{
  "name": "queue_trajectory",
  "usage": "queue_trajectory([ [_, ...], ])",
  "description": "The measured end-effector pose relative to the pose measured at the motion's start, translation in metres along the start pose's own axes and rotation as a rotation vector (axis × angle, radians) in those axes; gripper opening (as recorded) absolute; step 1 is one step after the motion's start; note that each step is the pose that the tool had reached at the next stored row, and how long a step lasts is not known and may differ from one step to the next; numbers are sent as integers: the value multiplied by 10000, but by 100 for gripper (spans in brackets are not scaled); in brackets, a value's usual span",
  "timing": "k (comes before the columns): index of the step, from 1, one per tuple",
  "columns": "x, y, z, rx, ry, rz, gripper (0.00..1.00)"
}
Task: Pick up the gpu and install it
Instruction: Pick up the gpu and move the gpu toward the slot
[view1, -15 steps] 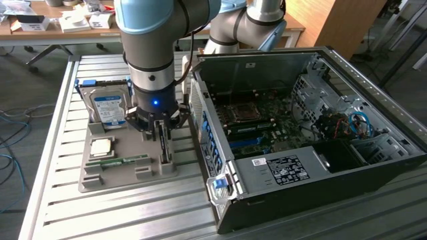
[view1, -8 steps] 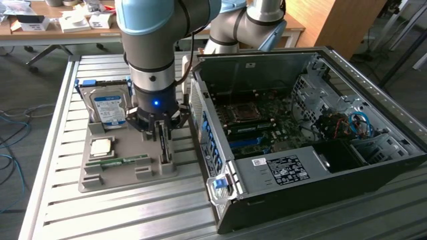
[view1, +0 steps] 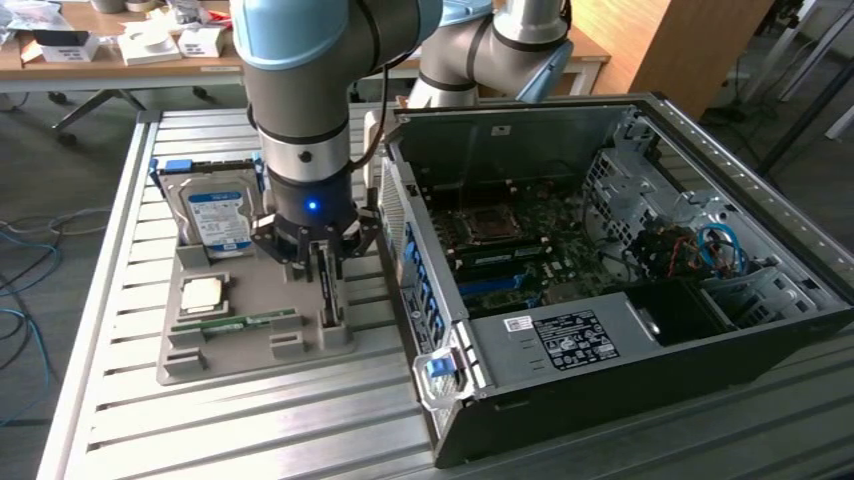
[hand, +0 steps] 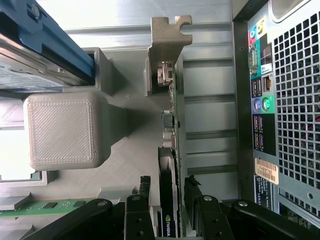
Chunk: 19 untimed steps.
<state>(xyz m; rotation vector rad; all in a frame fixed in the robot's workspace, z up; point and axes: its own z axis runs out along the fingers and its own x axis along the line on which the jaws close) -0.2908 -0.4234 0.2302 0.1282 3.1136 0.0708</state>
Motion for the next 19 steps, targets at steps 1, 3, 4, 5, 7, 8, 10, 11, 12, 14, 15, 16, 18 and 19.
queue_trajectory([
  [1,1,1,0,1,1,0,40],
  [3,4,3,1,0,0,2,40],
  [4,4,3,1,0,0,2,40],
  [5,4,3,1,0,0,1,40],
  [7,7,3,0,0,1,2,40],
  [8,7,3,0,0,0,2,40],
  [10,7,3,0,0,0,2,40],
  [11,7,3,0,0,1,1,40],
  [12,7,3,0,0,0,1,40],
  [14,14,3,1,-1,0,4,40],
  [15,13,3,1,-1,0,3,40],
  [16,13,3,0,0,0,2,40],
  [18,12,3,0,0,0,2,40],
  [19,12,3,1,0,0,2,40],
])
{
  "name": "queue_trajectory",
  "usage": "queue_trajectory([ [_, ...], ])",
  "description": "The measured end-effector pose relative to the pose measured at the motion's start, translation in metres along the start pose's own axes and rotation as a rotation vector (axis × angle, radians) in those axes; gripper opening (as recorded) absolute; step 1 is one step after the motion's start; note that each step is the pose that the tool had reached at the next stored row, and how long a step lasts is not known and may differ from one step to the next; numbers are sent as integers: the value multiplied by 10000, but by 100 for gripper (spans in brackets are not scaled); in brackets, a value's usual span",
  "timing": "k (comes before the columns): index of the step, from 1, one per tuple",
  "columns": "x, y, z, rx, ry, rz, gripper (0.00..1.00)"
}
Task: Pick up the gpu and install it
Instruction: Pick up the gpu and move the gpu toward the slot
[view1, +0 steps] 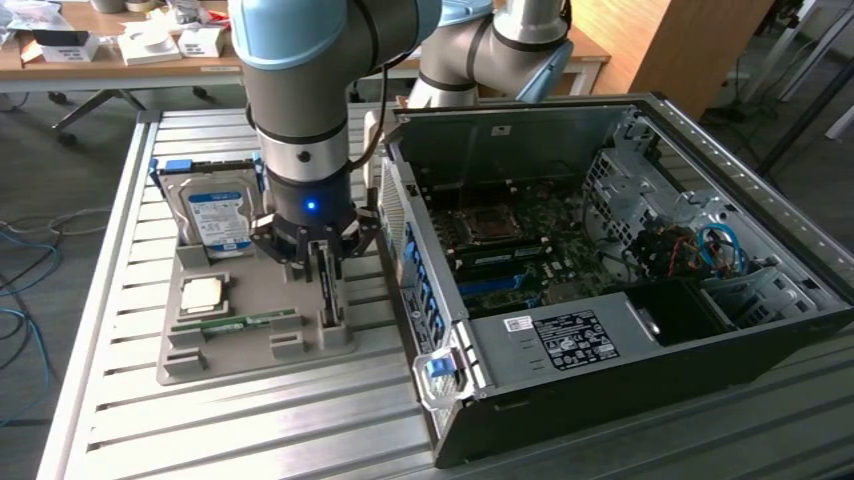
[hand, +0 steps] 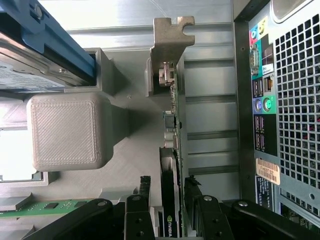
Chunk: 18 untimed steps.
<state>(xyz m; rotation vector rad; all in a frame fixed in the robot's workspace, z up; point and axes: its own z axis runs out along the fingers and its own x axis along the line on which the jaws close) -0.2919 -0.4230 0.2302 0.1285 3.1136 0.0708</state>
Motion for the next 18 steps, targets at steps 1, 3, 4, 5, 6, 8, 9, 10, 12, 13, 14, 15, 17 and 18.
queue_trajectory([
  [1,-1,0,0,0,0,0,40],
  [3,-4,0,0,1,0,-1,40],
  [4,-4,0,0,0,0,-1,40],
  [5,-4,0,0,0,0,0,40],
  [6,-6,0,0,0,0,0,40],
  [8,-6,0,0,0,0,0,40],
  [9,-7,-1,0,0,0,-1,40],
  [10,-8,-2,0,0,0,-1,40],
  [12,-7,-2,0,1,0,0,40],
  [13,-7,-3,1,0,0,1,40],
  [14,-8,-3,2,0,0,0,40],
  [15,-8,-3,2,0,0,0,40],
  [17,-8,-4,3,1,1,-1,40],
  [18,-8,-3,4,0,1,0,40],
])
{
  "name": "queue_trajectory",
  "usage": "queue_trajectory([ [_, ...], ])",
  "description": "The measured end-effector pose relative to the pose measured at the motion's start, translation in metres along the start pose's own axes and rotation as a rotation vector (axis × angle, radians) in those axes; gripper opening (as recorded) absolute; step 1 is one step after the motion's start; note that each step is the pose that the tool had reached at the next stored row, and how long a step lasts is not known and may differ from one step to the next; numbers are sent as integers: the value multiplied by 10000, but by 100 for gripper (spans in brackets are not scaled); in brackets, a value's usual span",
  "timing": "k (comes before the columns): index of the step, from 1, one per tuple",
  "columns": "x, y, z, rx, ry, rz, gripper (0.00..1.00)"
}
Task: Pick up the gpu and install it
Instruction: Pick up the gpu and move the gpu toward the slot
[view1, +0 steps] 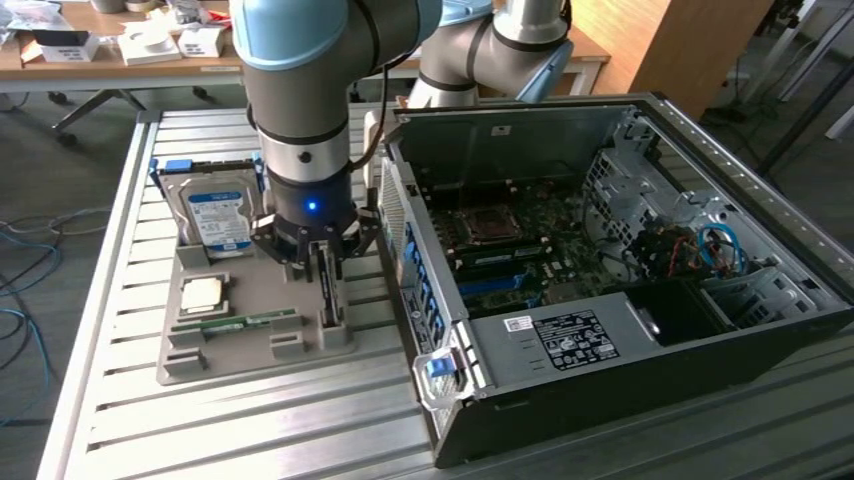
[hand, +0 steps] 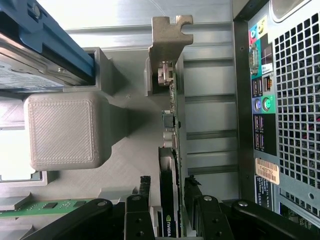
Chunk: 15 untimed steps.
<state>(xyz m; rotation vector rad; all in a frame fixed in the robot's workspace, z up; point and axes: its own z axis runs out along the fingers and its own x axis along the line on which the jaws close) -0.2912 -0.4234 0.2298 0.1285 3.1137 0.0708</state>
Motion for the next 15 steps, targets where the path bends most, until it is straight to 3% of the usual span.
queue_trajectory([
  [11,0,0,0,0,-1,0,40],
  [15,0,0,0,0,1,-1,27],
])
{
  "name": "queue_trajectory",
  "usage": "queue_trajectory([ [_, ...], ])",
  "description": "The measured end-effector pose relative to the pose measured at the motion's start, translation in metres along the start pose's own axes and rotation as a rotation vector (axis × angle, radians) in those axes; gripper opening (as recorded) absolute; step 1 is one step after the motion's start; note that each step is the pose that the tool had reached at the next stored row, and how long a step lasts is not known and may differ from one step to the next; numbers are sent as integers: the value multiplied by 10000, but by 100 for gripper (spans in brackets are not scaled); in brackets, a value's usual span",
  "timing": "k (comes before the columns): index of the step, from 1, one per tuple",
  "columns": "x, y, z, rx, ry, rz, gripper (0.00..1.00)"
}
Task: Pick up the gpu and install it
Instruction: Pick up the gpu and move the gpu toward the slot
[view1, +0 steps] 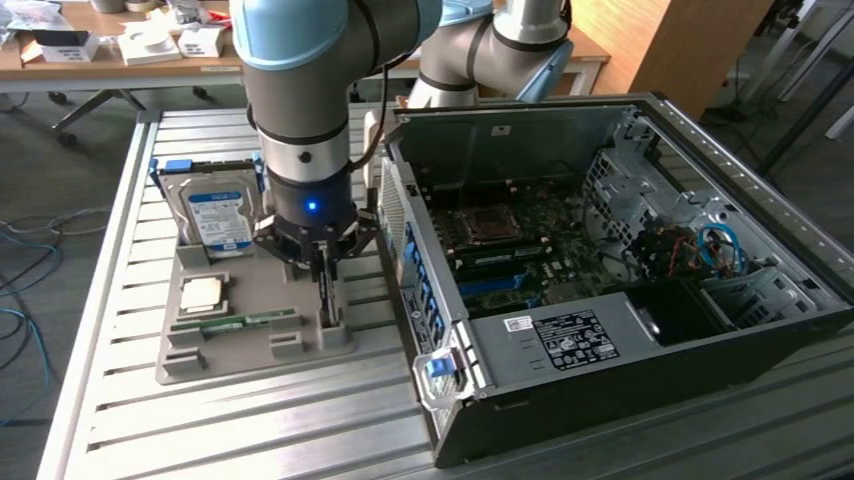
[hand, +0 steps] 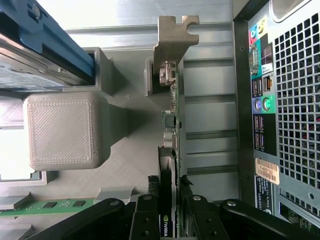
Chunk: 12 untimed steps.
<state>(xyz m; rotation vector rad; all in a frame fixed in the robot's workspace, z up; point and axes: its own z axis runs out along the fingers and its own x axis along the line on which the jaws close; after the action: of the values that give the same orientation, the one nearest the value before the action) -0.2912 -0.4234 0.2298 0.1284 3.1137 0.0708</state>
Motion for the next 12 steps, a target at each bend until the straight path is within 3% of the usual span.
queue_trajectory([
  [12,-1,0,1,-1,-2,-4,26],
])
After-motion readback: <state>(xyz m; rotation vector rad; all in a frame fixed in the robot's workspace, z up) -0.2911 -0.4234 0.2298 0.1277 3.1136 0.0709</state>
